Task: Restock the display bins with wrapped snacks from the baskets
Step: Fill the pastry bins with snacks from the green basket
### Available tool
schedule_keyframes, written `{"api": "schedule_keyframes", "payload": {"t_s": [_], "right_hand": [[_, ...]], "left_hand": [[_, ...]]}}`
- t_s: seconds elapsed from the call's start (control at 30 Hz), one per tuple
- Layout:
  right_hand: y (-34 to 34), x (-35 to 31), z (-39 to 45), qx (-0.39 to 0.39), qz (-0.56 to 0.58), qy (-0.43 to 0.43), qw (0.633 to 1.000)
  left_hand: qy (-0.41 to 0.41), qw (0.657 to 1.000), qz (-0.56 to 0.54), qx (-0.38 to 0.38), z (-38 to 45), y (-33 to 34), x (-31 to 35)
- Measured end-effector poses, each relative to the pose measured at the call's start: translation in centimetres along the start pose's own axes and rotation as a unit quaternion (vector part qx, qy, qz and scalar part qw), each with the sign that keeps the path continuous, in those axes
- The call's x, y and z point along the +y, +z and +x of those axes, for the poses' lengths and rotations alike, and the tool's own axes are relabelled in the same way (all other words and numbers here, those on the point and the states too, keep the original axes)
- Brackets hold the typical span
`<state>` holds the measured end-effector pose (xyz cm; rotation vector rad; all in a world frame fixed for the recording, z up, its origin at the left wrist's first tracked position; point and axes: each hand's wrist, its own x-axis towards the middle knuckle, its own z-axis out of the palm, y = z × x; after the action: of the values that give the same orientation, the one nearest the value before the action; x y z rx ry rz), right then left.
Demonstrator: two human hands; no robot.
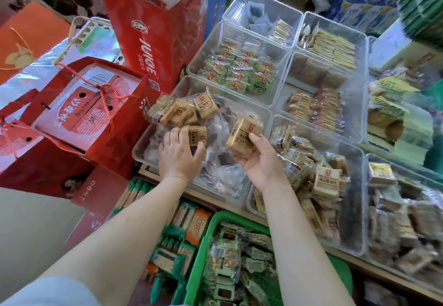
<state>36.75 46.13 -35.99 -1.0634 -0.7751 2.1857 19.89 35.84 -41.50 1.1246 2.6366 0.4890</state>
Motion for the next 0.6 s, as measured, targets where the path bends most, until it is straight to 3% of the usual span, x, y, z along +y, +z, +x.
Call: {"api": "schedule_keyframes", "payload": {"t_s": [0.13,0.27,0.33,0.47,0.53,0.6], "right_hand": [[-1.8,-1.1,-4.2,0.042,-0.061,0.033,0.997],[-5.7,-3.4,-9.9,0.113,-0.237,-0.007,0.965],[-8.7,-4.1,-12.5,0.211,-0.338,-0.046,0.916],[-14.7,-3.8,-15.7,0.406,-0.47,-0.18,0.763],[-17.3,-2.9,-15.8,0.383,-0.575,-0.136,0.71],[-18.7,-1.6,-15.6,0.285,-0.685,-0.003,0.67]], "left_hand": [[0.013,1.0,0.002,-0.001,-0.5,-0.1,-0.2],[0.017,1.0,-0.01,0.007,-1.0,-0.3,0.3],[0.04,0.998,-0.038,0.001,-2.6,0.0,2.0],[0.184,0.978,-0.081,-0.051,-8.8,1.7,8.5],[0.263,0.958,-0.073,-0.085,-11.7,2.8,11.7],[0.312,0.942,-0.019,-0.12,-13.6,4.0,13.8]]}}
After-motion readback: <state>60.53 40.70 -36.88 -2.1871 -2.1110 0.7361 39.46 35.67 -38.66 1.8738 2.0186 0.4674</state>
